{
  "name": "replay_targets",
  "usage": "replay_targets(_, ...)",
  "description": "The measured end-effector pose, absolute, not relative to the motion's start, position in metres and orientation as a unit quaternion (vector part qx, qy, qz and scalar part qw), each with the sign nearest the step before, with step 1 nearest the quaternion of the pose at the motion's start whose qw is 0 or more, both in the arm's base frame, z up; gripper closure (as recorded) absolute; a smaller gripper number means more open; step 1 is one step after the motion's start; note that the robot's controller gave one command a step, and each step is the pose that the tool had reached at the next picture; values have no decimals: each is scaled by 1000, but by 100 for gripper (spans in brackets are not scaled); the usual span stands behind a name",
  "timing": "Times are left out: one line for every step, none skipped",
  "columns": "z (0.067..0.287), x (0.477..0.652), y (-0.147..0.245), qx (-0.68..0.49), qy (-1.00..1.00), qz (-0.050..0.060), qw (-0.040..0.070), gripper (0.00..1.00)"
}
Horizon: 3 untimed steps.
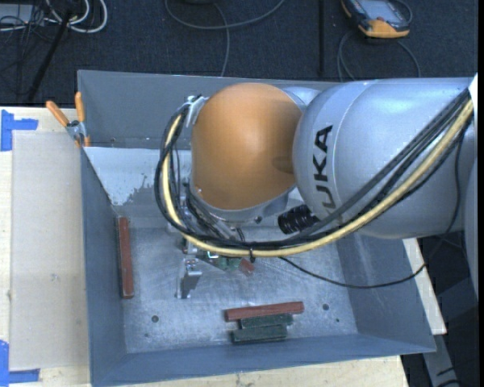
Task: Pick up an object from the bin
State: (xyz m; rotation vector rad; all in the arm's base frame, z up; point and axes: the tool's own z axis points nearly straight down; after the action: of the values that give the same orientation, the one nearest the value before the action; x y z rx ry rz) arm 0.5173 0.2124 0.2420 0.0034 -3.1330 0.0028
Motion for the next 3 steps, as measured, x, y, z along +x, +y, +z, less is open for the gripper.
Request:
replay_targets(246, 519, 211, -1, -1000, 0, 1, 0)
replay_targets(182, 540, 187, -26, -1000, -1, -2, 0)
replay_targets(163, 587, 89, 59, -998, 0, -1, 0)
